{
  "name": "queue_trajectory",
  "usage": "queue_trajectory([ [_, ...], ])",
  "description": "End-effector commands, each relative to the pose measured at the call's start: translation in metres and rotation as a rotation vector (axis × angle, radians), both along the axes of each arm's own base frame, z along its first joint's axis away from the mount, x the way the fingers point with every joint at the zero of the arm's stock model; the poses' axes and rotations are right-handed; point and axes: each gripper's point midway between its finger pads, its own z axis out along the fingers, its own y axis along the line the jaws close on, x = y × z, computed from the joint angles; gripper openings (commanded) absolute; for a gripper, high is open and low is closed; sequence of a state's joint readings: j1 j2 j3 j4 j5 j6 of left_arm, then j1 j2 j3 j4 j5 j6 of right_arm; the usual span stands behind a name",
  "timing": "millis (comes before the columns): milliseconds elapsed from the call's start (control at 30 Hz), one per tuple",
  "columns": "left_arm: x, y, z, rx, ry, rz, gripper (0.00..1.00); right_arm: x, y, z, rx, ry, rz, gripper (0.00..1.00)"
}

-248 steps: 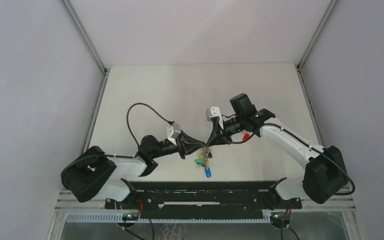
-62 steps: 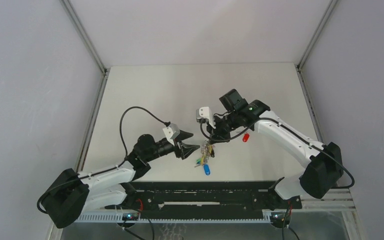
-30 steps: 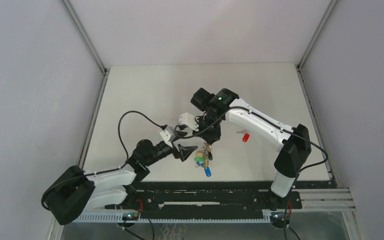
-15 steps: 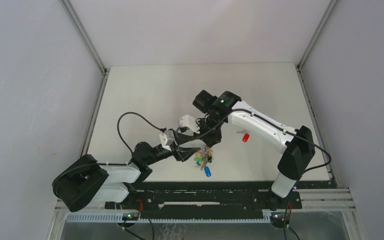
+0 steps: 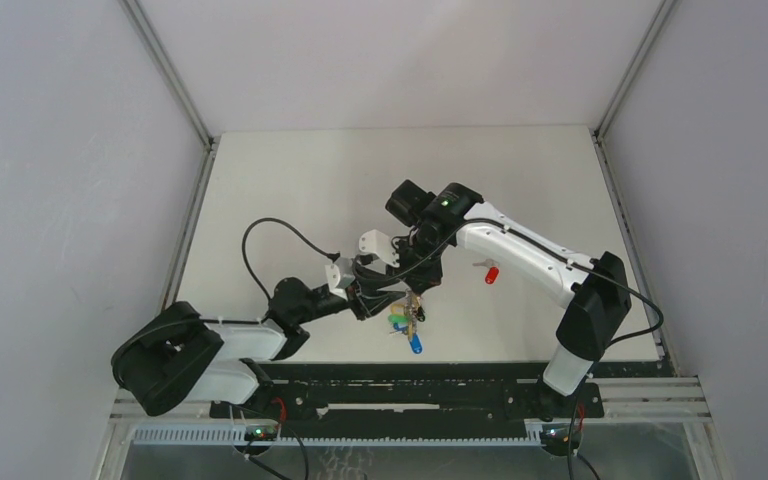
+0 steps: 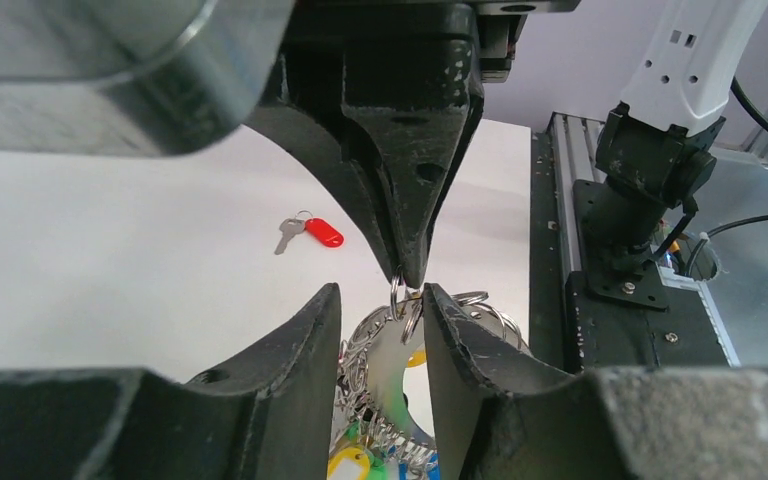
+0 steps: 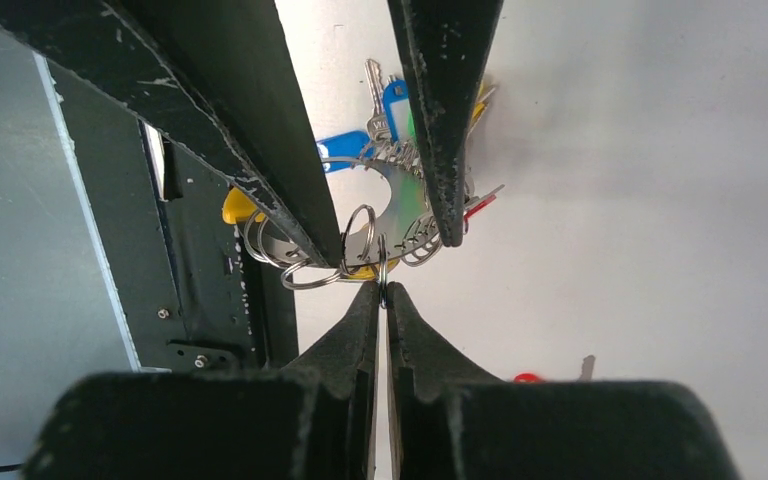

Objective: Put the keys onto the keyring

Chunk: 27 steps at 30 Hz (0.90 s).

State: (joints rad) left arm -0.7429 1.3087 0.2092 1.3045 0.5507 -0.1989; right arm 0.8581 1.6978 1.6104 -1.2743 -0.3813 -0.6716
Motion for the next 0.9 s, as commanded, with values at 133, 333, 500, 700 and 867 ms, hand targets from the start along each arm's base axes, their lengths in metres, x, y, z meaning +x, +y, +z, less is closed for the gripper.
queue_trajectory([
  [133,0.009,-0.003,0.017,-0.018,-0.068,0.015,0.36,-0.004,0.01,0.019,0.091,-0.035,0.029,0.0],
  [333,0.018,0.012,0.021,-0.027,-0.08,0.084,0.37,-0.005,0.009,0.019,0.092,-0.036,0.031,0.0],
  [500,0.014,0.012,0.022,-0.025,-0.078,0.064,0.37,-0.004,0.01,0.019,0.093,-0.039,0.032,0.0],
  [700,0.016,0.005,0.014,0.003,-0.052,0.036,0.38,-0.004,0.011,0.02,0.094,-0.041,0.034,0.0],
  [867,0.023,0.001,0.01,0.013,-0.027,0.048,0.39,-0.004,0.013,0.021,0.098,-0.045,0.039,0.0],
])
